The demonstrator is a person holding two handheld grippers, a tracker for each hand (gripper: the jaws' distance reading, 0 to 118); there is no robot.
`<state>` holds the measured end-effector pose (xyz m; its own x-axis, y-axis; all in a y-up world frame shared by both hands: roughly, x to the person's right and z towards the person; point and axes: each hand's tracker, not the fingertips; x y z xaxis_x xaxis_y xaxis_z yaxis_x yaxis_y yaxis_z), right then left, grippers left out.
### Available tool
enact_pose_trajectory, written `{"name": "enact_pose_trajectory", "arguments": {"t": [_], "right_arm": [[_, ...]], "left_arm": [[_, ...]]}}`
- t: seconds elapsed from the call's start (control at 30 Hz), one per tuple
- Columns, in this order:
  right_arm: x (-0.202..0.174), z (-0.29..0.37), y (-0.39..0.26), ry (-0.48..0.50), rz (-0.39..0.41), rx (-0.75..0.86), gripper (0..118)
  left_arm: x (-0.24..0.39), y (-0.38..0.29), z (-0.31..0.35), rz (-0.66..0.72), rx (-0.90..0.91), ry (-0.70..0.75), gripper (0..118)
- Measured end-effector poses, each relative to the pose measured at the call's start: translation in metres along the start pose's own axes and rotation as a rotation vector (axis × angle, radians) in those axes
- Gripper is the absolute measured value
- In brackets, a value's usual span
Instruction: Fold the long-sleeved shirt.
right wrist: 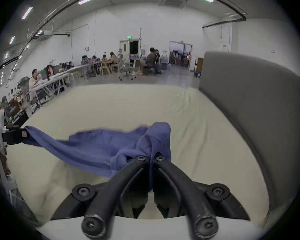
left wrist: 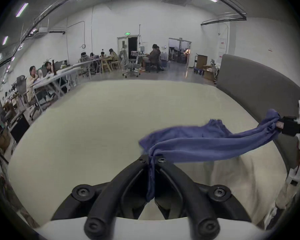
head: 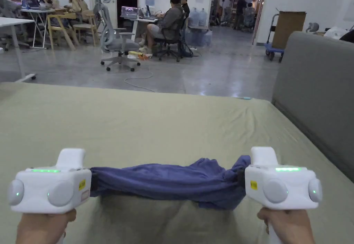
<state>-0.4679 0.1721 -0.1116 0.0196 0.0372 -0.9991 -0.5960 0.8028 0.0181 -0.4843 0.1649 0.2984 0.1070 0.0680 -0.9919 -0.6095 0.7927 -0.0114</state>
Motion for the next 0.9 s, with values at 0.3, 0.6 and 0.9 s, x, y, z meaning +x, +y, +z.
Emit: {"name": "enact_pose_trajectory", "arguments": {"t": [0.3, 0.6, 0.9], "right_arm": [[-0.015, 0.056, -0.196, 0.049, 0.058, -0.495, 0], [-0.007, 0.074, -0.19, 0.024, 0.005, -0.385, 59], [0.008, 0.116, -0.151, 0.022, -0.083, -0.202, 15]], "left_arm": [[-0.007, -0.183, 0.051, 0.034, -0.334, 0.029, 1], [-0.018, -0.189, 0.066, 0.123, -0.219, 0.055, 53], [-0.003, -0.155, 0.108, 0.096, -0.112, 0.053, 34]]}}
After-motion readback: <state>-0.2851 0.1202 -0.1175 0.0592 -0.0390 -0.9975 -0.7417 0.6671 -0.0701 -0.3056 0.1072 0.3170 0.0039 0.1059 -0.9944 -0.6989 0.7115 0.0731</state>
